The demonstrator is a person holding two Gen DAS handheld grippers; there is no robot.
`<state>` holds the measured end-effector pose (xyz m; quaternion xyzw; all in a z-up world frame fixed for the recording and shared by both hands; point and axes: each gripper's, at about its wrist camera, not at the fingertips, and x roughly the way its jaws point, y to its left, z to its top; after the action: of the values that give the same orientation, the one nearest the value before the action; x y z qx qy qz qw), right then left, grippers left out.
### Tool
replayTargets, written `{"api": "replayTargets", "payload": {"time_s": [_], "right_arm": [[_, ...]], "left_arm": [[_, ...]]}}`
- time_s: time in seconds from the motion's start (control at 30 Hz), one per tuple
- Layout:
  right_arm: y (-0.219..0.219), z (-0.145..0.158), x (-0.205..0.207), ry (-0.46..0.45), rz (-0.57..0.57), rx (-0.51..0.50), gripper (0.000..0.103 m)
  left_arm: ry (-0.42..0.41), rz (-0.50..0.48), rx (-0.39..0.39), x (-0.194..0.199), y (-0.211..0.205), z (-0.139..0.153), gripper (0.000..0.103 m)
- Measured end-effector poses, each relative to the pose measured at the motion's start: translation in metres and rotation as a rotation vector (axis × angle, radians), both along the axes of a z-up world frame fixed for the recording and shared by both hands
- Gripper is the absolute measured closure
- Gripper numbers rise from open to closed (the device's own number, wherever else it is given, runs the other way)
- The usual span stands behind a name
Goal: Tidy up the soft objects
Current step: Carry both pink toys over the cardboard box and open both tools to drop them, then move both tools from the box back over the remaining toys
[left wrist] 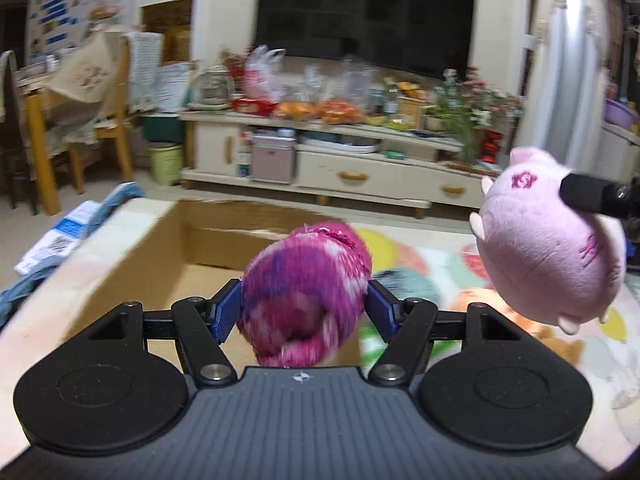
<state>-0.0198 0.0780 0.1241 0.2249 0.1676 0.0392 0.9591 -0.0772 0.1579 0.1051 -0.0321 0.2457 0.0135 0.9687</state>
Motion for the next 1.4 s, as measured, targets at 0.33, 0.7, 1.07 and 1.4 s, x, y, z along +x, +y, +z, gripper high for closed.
{"api": "replayTargets", "payload": {"time_s": [0.33, 0.7, 1.07, 1.4], "right_arm": [[0.072, 0.002, 0.073, 0.035, 0.173, -0.042, 0.011], [0.098, -0.007, 0.101, 0.050, 0.189, -0.085, 0.000], [0.085, -0.009, 0.066, 0.051, 0.096, -0.144, 0.000], [0.066, -0.015, 0.025, 0.041, 0.018, -0.176, 0.000]], "left_arm": [[0.050, 0.134, -0.010, 0.002, 0.030, -0.004, 0.033], [0.080, 0.196, 0.013, 0.003, 0.035, 0.002, 0.007], [0.107, 0.189, 0.045, 0.004, 0.029, 0.001, 0.000], [0.093, 0.137, 0.050, 0.000, 0.031, 0.002, 0.000]]}}
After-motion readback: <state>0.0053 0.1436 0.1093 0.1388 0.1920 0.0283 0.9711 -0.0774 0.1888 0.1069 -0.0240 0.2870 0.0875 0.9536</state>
